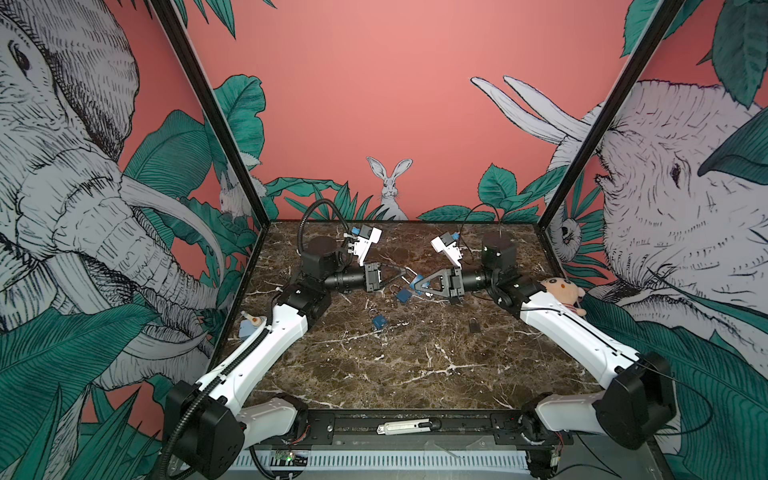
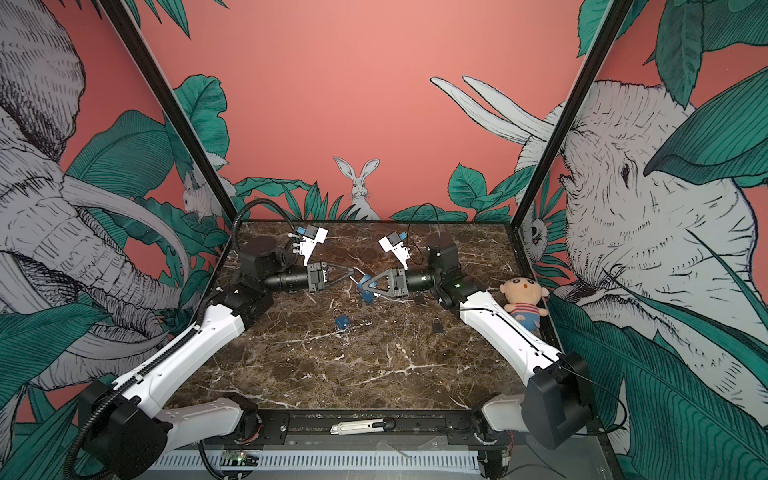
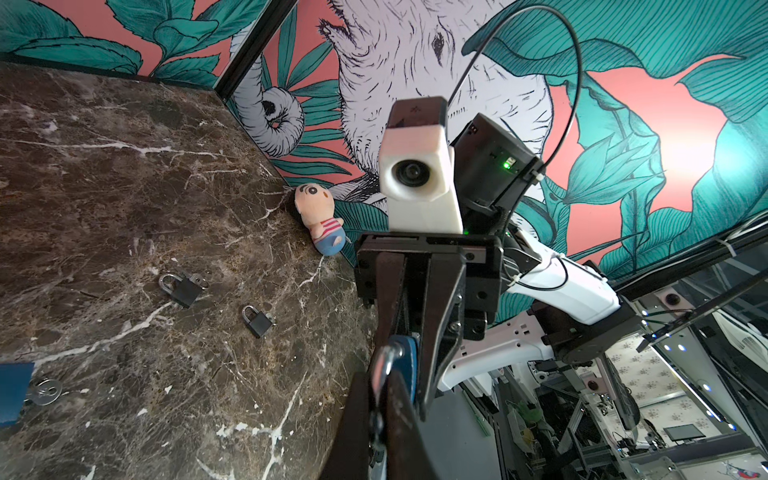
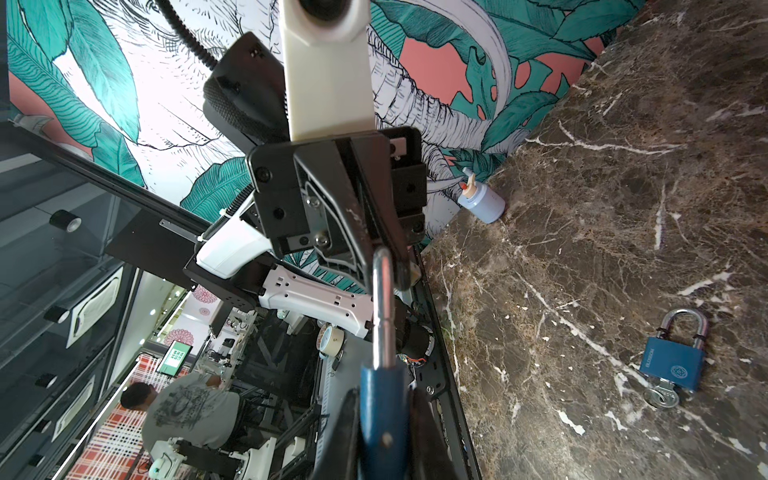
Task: Lock with the key
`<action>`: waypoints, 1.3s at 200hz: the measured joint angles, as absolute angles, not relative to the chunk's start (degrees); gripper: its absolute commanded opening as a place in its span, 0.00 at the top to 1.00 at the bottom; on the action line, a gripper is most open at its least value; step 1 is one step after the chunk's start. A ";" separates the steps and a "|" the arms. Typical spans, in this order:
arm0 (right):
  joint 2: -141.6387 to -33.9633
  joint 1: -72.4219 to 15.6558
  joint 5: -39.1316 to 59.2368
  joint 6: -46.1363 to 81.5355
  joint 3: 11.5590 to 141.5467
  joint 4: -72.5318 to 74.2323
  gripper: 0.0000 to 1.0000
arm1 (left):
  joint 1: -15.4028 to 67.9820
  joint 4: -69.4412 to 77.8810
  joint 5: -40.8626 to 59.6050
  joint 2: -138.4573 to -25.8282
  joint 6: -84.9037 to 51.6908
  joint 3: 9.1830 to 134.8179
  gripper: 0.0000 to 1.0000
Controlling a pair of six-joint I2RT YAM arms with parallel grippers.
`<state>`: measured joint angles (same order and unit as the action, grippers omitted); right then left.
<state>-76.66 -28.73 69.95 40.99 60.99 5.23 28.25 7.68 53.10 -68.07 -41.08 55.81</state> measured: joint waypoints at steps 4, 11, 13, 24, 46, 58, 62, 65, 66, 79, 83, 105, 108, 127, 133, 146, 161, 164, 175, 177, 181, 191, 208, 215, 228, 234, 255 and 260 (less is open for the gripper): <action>-76.66 -28.73 69.93 40.99 60.99 5.06 1.00 | 28.36 8.10 52.95 -68.01 -41.21 55.55 1.00; -76.66 -28.71 69.91 40.99 60.99 4.86 1.00 | 28.56 8.62 52.62 -67.85 -41.45 55.18 1.00; -76.66 -28.71 69.87 40.97 60.99 4.82 1.00 | 28.60 8.75 52.58 -67.81 -41.58 55.11 1.00; -76.66 -28.67 69.82 40.95 60.99 4.73 1.00 | 28.93 9.26 52.03 -67.55 -41.91 54.74 1.00; -76.66 -28.60 69.82 40.84 60.99 4.73 1.00 | 29.67 9.67 50.89 -67.05 -42.44 54.26 1.00; -76.73 -28.56 69.84 40.73 60.99 4.73 1.00 | 29.91 9.69 50.26 -66.94 -42.48 54.13 1.00; -76.75 -28.56 69.84 40.71 60.99 4.73 1.00 | 29.98 9.72 50.11 -66.92 -42.48 54.11 1.00; -76.75 -28.53 69.82 40.71 60.99 4.73 1.00 | 30.04 9.74 49.98 -66.89 -42.48 54.06 1.00; -76.75 -28.53 69.82 40.69 60.99 4.73 1.00 | 30.04 9.74 49.95 -66.87 -42.48 54.04 1.00; -76.77 -28.49 69.82 40.64 60.99 4.62 1.00 | 30.24 9.76 49.50 -66.78 -42.48 53.91 1.00; -76.77 -28.47 69.82 40.62 60.99 4.62 1.00 | 30.30 9.76 49.36 -66.76 -42.50 53.89 1.00; -76.79 -28.45 69.80 40.49 60.99 4.54 1.00 | 30.55 9.74 48.77 -66.63 -42.46 53.82 1.00; -76.79 -28.45 69.80 40.47 60.99 4.51 1.00 | 30.55 9.74 48.73 -66.61 -42.46 53.82 1.00; -76.86 -28.45 69.65 40.45 60.99 4.47 1.00 | 30.59 9.63 48.38 -66.50 -42.44 53.74 1.00; -76.88 -28.45 69.65 40.42 60.99 4.47 1.00 | 30.61 9.58 48.27 -66.48 -42.41 53.71 1.00; -76.88 -28.45 69.54 40.32 60.99 4.43 1.00 | 30.72 9.58 47.99 -66.43 -42.41 53.63 1.00; -77.03 -28.45 69.45 40.25 61.08 4.43 1.00 | 30.76 9.56 47.68 -66.41 -42.39 53.60 1.00; -77.10 -28.45 69.45 40.25 61.12 4.43 1.00 | 30.76 9.56 47.64 -66.41 -42.39 53.58 1.00; -77.32 -28.45 69.43 40.25 61.21 4.40 1.00 | 30.76 9.56 47.35 -66.41 -42.39 53.45 1.00; -77.36 -28.45 69.43 40.25 61.21 4.38 1.00 | 30.79 9.56 47.31 -66.41 -42.39 53.43 1.00; -77.47 -28.45 69.43 40.21 61.23 4.38 1.00 | 30.79 9.56 47.24 -66.41 -42.39 53.39 1.00; -77.69 -28.45 69.43 40.18 61.25 4.38 1.00 | 30.79 9.56 46.98 -66.41 -42.39 53.21 1.00; -78.26 -28.45 69.45 40.10 61.34 4.36 1.00 | 30.79 9.56 46.44 -66.41 -42.39 52.86 1.00; -78.52 -28.45 69.47 40.07 61.54 4.23 1.00 | 30.83 9.56 46.09 -66.39 -42.39 52.69 1.00; -78.98 -28.42 69.49 40.05 61.73 4.10 1.00 | 30.87 9.54 45.52 -66.39 -42.39 52.56 1.00; -79.15 -28.40 69.49 40.05 61.78 4.01 1.00 | 30.92 9.54 45.21 -66.39 -42.37 52.42 1.00; -79.53 -28.32 69.60 40.10 61.78 3.99 1.00 | 31.44 9.54 43.81 -66.32 -42.37 52.07 1.00; -79.57 -28.25 69.69 40.10 61.78 3.99 1.00 | 31.59 9.56 43.44 -66.32 -42.39 52.01 1.00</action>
